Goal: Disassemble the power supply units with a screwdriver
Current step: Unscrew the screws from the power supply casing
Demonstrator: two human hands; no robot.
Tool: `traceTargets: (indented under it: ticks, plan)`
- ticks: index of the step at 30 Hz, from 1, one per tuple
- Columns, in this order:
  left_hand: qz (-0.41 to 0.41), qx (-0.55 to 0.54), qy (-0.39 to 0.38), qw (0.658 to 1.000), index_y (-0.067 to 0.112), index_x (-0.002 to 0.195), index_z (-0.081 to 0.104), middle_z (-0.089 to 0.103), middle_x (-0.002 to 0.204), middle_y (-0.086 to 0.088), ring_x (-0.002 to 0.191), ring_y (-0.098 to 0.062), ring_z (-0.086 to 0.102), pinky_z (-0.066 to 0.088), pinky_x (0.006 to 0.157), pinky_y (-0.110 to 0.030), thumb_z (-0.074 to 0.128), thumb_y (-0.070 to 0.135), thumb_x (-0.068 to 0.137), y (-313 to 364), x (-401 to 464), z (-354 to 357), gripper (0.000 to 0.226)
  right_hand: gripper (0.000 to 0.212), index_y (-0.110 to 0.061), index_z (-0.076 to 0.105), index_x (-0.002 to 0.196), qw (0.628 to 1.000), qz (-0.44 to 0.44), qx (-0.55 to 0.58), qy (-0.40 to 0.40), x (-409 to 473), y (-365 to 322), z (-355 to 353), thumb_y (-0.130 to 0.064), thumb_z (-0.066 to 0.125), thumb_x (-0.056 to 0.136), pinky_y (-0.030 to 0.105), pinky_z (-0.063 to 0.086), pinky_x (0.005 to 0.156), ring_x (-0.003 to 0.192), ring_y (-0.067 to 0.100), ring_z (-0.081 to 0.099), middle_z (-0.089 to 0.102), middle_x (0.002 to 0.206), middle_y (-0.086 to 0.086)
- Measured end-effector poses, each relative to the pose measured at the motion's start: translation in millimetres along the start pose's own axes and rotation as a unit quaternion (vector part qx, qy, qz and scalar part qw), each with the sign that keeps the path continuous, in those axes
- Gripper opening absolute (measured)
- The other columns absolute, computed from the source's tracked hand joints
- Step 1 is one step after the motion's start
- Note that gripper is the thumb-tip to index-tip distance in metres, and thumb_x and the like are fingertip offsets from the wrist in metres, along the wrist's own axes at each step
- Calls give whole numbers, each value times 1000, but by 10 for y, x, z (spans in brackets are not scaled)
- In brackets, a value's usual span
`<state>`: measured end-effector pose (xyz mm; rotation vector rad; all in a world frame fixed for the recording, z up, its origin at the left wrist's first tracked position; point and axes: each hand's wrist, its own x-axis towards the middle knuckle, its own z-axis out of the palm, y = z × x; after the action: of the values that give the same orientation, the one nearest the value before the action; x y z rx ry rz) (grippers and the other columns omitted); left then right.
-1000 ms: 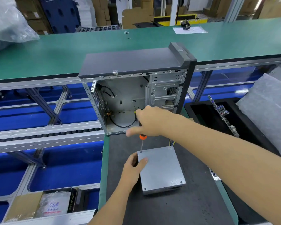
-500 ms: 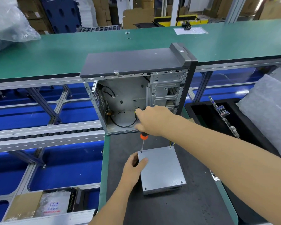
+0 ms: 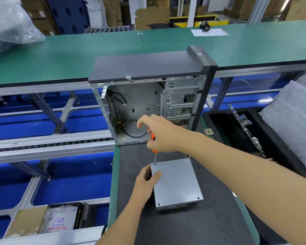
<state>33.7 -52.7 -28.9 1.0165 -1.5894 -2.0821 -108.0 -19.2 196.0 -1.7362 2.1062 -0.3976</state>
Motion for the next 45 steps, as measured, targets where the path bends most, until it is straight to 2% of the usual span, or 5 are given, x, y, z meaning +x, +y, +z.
traceTargets:
  ticks: [6, 15, 21, 27, 45]
  plan:
    - [-4, 9, 0, 1000, 30, 126, 59, 72, 116, 14, 107, -5, 68, 56, 79, -20, 76, 33, 88, 0, -4, 4, 41, 52, -12, 47, 106, 952, 75, -296, 29, 48, -85, -31, -61, 31, 100, 33, 27, 53, 74, 29, 44, 38, 71, 2]
    - [-1, 11, -2, 1000, 30, 126, 59, 72, 116, 13, 108, -6, 68, 56, 81, -21, 77, 35, 87, -9, 9, -10, 43, 44, -21, 53, 108, 997, 45, -54, -33, 3, 74, -186, -41, 79, 78, 27, 35, 55, 84, 19, 50, 55, 94, -1]
    - [-7, 14, 0, 1000, 30, 125, 59, 72, 116, 14, 106, -5, 68, 56, 79, -19, 77, 34, 88, -12, 9, -9, 42, 67, -12, 47, 88, 956, 135, -260, -24, -31, -56, -188, -77, 32, 90, 34, 34, 57, 76, 27, 43, 33, 73, 0]
    - [-3, 12, 1, 1000, 29, 126, 60, 72, 115, 13, 107, -6, 68, 56, 79, -19, 76, 31, 88, -3, 7, 5, 41, 34, -18, 45, 116, 980, 57, -181, -64, -52, -73, -185, -35, 61, 91, 41, 46, 75, 96, 30, 52, 49, 99, 4]
    - [-7, 22, 0, 1000, 32, 124, 60, 72, 115, 15, 107, -5, 68, 55, 84, -23, 77, 34, 87, -33, 25, -14, 41, 57, -14, 51, 118, 935, 73, -342, -62, -22, -160, -213, -64, 33, 97, 32, 28, 52, 76, 27, 45, 34, 75, 2]
